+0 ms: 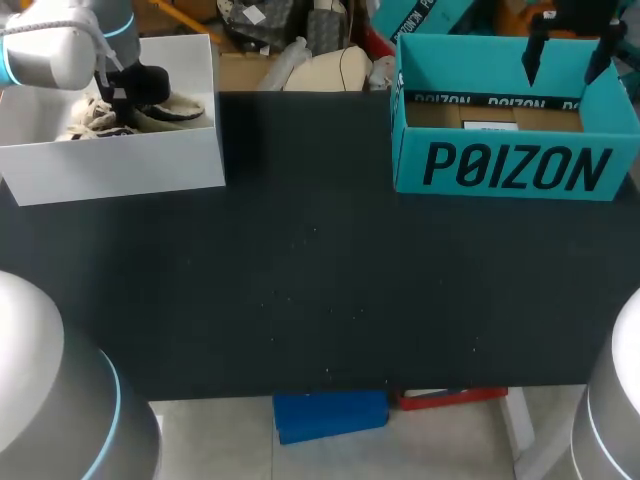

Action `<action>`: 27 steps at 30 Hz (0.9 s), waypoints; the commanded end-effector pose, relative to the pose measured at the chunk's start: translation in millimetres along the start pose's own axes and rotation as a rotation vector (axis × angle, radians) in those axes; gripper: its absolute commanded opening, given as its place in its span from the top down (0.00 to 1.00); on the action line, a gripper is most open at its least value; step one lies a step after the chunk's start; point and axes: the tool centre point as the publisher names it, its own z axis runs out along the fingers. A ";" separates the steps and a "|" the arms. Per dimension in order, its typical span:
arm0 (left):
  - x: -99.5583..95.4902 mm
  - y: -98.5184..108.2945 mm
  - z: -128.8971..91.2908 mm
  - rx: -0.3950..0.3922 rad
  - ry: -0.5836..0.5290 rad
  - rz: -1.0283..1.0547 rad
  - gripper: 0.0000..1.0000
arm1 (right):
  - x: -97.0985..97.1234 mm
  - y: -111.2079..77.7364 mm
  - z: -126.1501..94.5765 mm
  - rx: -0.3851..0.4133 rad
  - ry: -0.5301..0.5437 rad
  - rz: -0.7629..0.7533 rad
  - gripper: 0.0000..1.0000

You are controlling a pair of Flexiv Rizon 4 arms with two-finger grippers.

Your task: Take the shoe out of the shoebox, open the shoe tongue, remove and reinsert the insole, then place the shoe into the shoebox

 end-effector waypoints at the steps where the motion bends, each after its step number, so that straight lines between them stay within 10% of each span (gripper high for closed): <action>1: -0.1 -0.4 5.8 -0.003 0.002 -0.001 1.00 | 0.3 0.6 -0.5 0.002 -0.001 0.000 0.00; 27: 0.2 -3.3 -208.5 0.016 -0.093 0.021 1.00 | 0.3 0.6 -0.5 0.002 -0.001 0.000 0.00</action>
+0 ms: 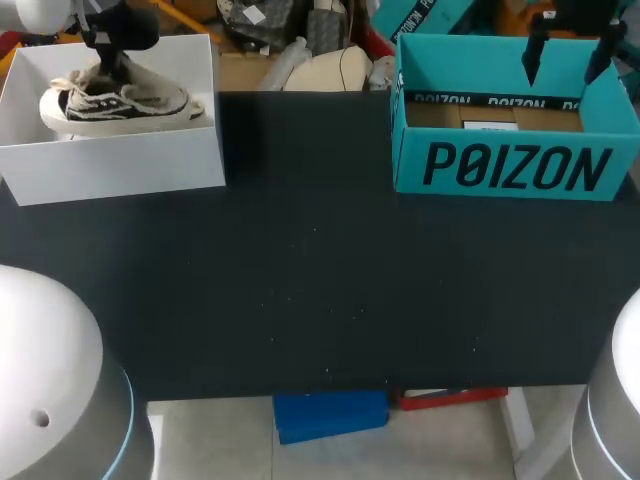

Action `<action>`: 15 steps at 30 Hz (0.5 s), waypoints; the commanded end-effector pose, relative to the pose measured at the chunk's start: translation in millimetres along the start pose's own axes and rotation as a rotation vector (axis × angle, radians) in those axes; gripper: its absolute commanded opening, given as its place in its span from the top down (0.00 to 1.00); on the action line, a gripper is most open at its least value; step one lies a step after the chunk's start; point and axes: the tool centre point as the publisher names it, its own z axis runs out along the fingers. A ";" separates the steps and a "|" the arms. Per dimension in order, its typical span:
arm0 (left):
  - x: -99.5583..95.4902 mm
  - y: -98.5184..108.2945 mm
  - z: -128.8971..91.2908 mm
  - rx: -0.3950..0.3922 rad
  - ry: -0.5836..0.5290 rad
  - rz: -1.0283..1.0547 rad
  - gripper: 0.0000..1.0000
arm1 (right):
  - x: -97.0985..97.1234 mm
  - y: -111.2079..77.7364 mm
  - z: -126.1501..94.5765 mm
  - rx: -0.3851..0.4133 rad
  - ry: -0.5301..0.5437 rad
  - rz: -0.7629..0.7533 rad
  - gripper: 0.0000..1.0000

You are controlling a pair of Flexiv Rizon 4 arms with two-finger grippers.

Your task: Take the shoe out of the shoebox, open the shoe tongue, remove and reinsert the insole, then place the shoe into the shoebox

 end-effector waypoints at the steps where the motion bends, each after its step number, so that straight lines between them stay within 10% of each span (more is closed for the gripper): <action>1: 14.8 -4.8 -89.7 -0.005 -0.009 -0.004 1.00 | 0.3 0.6 -0.4 0.002 -0.001 0.000 0.00; 15: 108.7 -92.5 -177.9 0.041 -0.005 0.037 1.00 | 0.3 0.6 -0.4 0.002 -0.001 0.000 0.00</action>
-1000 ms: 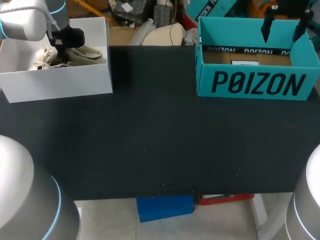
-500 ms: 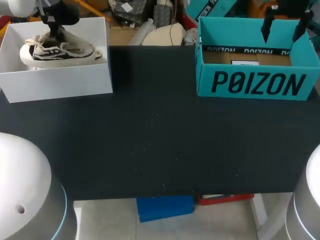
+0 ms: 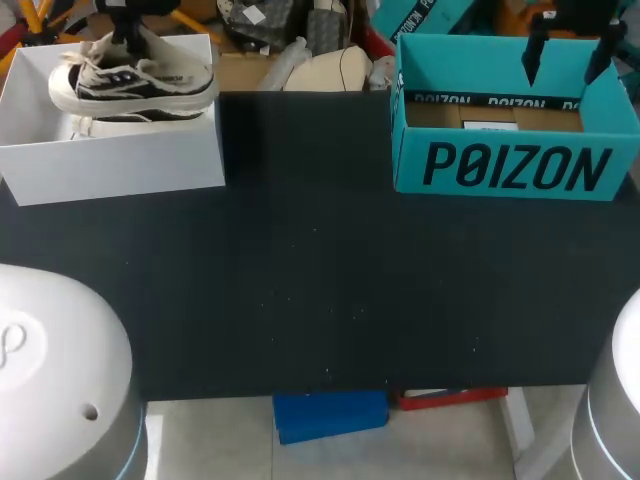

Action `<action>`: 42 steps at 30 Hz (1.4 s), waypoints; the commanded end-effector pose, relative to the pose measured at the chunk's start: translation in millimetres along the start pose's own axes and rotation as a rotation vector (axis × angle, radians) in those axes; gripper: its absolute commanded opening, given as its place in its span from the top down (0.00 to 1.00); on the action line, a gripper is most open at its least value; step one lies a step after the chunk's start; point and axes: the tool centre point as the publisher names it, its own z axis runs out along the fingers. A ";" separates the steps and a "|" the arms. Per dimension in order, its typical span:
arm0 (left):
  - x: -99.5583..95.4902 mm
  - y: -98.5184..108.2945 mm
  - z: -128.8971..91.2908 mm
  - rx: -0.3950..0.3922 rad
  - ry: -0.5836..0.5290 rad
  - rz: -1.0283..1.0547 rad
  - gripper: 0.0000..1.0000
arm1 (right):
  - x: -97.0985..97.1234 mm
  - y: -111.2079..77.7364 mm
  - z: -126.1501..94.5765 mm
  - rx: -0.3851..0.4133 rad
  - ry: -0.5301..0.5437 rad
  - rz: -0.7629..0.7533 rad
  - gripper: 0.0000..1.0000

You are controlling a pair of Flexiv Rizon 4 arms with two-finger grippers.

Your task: Take the shoe out of the shoebox, open the shoe tongue, remove and reinsert the insole, then place the shoe into the shoebox

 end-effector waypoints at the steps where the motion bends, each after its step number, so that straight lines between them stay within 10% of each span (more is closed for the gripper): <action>1: 54.4 -28.3 -58.2 -0.007 -0.039 0.000 1.00 | 0.2 0.6 -0.4 0.002 -0.001 0.000 0.00; 21: 171.7 -187.3 16.5 0.012 0.170 0.106 1.00 | 0.2 0.6 -0.4 0.002 -0.001 0.000 0.00; 42: 184.3 -241.8 143.6 0.004 0.285 0.101 1.00 | 0.2 0.6 -0.4 0.002 -0.001 0.000 0.00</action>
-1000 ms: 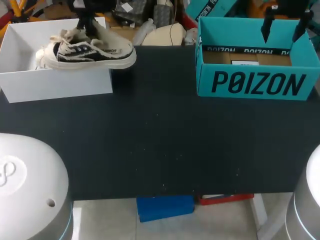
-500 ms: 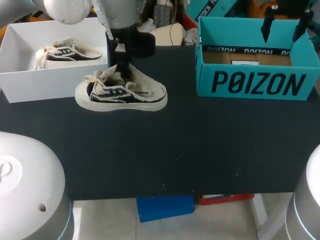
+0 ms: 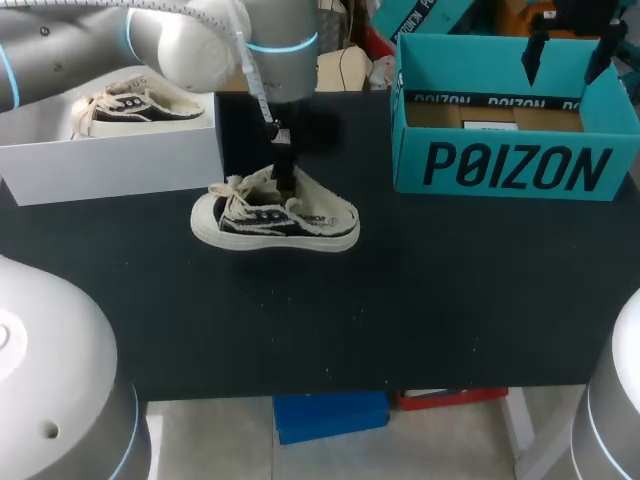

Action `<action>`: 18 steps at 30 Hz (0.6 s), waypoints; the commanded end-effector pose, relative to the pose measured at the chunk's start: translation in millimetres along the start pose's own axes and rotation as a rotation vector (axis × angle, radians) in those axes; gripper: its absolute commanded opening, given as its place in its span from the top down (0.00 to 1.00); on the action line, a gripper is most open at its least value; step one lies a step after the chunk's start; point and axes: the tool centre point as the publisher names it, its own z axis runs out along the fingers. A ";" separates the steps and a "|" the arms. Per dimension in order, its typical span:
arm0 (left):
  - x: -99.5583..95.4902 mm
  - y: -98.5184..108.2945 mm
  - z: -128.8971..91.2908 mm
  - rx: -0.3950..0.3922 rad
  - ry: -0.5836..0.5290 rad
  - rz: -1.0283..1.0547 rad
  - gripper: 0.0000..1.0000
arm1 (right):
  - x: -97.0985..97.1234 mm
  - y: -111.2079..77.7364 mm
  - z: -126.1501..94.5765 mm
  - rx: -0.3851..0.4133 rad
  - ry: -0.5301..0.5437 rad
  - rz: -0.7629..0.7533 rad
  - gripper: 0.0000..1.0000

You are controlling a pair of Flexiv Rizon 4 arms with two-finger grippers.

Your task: Take the shoe out of the shoebox, open the shoe tongue, remove and reinsert the insole, then place the shoe into the shoebox

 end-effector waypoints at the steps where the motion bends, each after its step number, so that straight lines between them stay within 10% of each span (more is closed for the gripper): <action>1: -7.9 -15.2 32.2 -0.010 0.031 -0.001 1.00 | 0.3 0.7 -0.3 0.002 -0.001 0.000 0.00; 18: 0.7 -45.4 79.5 -0.014 0.086 0.018 1.00 | 0.3 0.7 -0.3 0.002 -0.001 0.000 0.00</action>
